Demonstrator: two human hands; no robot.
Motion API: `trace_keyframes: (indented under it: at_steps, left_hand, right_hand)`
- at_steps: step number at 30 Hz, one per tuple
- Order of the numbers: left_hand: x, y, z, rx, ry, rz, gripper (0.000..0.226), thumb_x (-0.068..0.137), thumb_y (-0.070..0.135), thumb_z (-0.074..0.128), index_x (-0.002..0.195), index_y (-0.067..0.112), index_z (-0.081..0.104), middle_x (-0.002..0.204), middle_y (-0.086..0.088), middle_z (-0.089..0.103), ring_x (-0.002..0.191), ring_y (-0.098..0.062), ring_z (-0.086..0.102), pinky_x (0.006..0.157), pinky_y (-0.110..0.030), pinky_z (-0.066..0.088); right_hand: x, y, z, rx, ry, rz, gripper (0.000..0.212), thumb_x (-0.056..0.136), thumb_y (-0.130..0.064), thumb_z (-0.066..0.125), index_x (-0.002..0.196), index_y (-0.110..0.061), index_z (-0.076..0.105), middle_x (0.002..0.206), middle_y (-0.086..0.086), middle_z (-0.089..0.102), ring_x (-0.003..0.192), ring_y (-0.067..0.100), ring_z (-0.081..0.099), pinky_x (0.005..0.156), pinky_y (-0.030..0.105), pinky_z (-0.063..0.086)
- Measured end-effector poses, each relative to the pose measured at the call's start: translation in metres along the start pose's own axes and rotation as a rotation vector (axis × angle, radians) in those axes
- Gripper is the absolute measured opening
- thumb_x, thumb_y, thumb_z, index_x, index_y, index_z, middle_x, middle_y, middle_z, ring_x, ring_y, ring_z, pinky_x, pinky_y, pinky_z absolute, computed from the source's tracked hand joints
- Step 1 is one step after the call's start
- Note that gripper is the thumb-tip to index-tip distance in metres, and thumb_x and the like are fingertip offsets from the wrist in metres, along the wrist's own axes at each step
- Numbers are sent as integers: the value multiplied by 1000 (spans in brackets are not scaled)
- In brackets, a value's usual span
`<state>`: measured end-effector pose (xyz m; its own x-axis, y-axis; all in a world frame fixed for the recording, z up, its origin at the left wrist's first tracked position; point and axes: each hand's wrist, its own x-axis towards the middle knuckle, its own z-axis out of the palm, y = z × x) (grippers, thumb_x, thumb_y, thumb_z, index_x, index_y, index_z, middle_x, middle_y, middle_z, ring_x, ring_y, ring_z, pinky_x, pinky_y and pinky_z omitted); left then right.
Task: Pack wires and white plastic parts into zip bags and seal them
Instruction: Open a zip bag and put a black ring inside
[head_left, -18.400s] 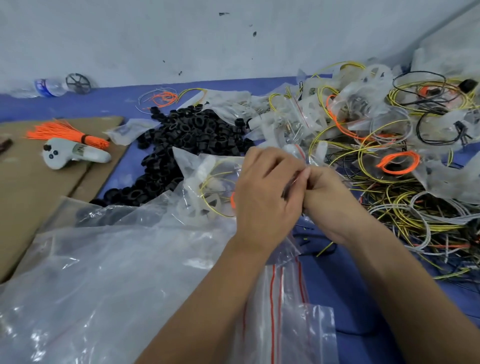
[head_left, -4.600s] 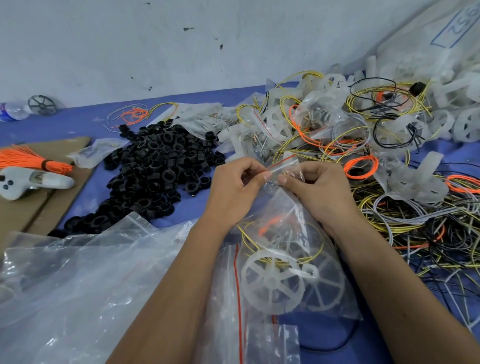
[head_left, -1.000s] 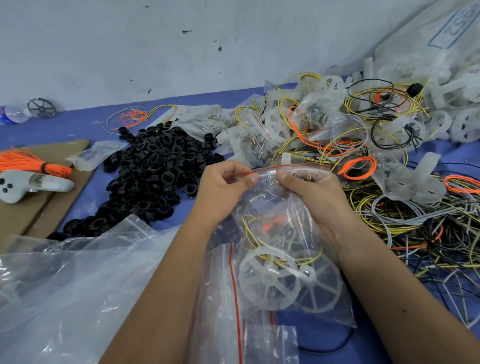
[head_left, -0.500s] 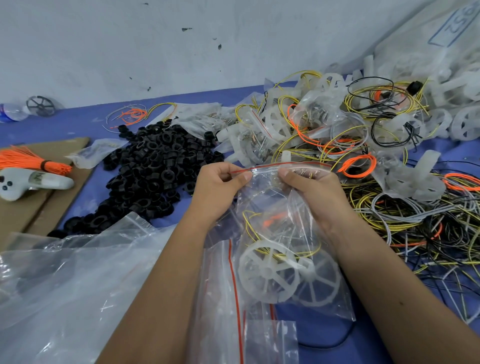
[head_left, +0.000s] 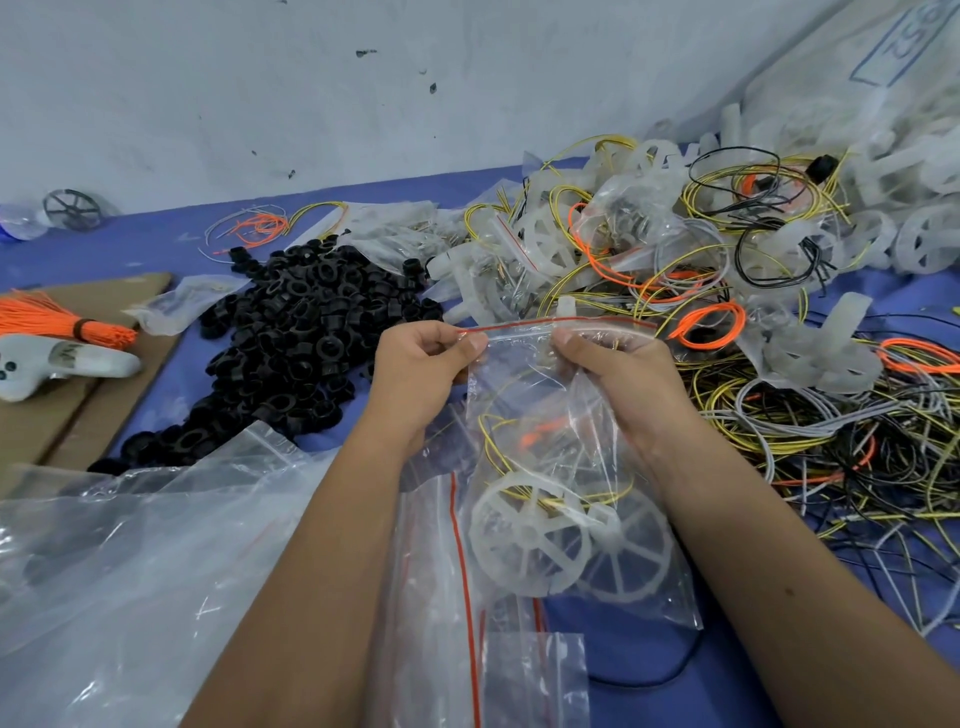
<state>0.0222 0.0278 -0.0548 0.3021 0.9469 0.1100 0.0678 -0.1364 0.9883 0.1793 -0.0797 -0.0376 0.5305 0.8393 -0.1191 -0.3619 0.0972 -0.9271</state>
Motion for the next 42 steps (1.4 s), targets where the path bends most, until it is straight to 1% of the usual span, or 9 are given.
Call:
trace_keyframes:
  at_steps: [12, 21, 23, 27, 30, 35, 38, 40, 42]
  left_hand:
    - [1, -1, -4, -233, 23, -147, 7, 90, 5, 75, 84, 7, 77, 70, -5, 74, 61, -12, 60, 61, -21, 54]
    - [0, 5, 0, -242, 41, -66, 10, 96, 2, 66, 89, 3, 73, 70, -4, 69, 65, -14, 57, 69, -28, 50]
    - [-4, 11, 5, -364, -26, -129, 10, 99, 7, 63, 95, 1, 71, 80, -9, 70, 70, -17, 63, 69, -28, 56]
    - [-16, 17, 3, -304, -394, -355, 50, 81, 32, 80, 117, -1, 70, 108, -18, 74, 90, -30, 72, 77, -40, 63]
    - [-25, 18, 4, -210, -563, -441, 32, 72, 33, 86, 99, 16, 80, 97, -9, 78, 81, -21, 75, 76, -35, 62]
    - [-18, 15, 8, -262, -461, -387, 27, 94, 13, 64, 109, -8, 70, 83, -7, 78, 69, -15, 74, 64, -25, 60]
    - [-13, 13, 7, -386, -341, -339, 21, 98, 13, 59, 93, -3, 72, 77, -10, 76, 64, -18, 72, 62, -25, 58]
    - [-9, 12, 6, -466, -189, -288, 21, 101, 14, 56, 91, 0, 69, 76, -12, 72, 64, -22, 68, 66, -29, 57]
    - [-5, 11, 5, -512, -52, -261, 27, 104, 17, 54, 85, 5, 68, 78, -15, 66, 66, -26, 62, 70, -35, 53]
  right_hand:
    - [2, 0, -1, 50, 7, 18, 13, 88, -1, 72, 98, 7, 71, 69, 9, 70, 59, 15, 67, 57, 27, 57]
    - [5, 2, -2, 51, 3, 0, 7, 88, 0, 72, 92, 5, 73, 74, 11, 72, 65, 18, 69, 69, 33, 61]
    - [4, 1, -2, 51, 18, -9, 7, 89, -2, 72, 82, 0, 73, 67, 11, 69, 60, 19, 67, 64, 32, 59]
    - [2, -6, -1, 147, 38, -82, 8, 90, -4, 72, 94, 3, 72, 89, 25, 67, 86, 35, 65, 92, 57, 56]
    - [4, -9, 0, 140, 47, -153, 15, 94, -9, 68, 80, -6, 73, 88, 21, 67, 87, 34, 62, 95, 66, 50]
    - [7, -10, -8, 205, 109, 18, 32, 101, -40, 60, 90, -13, 71, 77, 1, 76, 69, 17, 74, 58, 30, 59]
    - [13, -14, -5, 58, -109, 94, 41, 103, -52, 46, 121, -22, 68, 92, 0, 79, 71, 10, 75, 58, 24, 58]
    - [11, -18, -2, -73, -247, 180, 53, 94, -66, 49, 119, -25, 70, 83, -1, 79, 68, 11, 75, 58, 26, 59]
    - [3, -13, -6, -252, -390, 134, 49, 78, -70, 67, 109, -32, 75, 94, -4, 79, 82, 16, 77, 67, 40, 64]
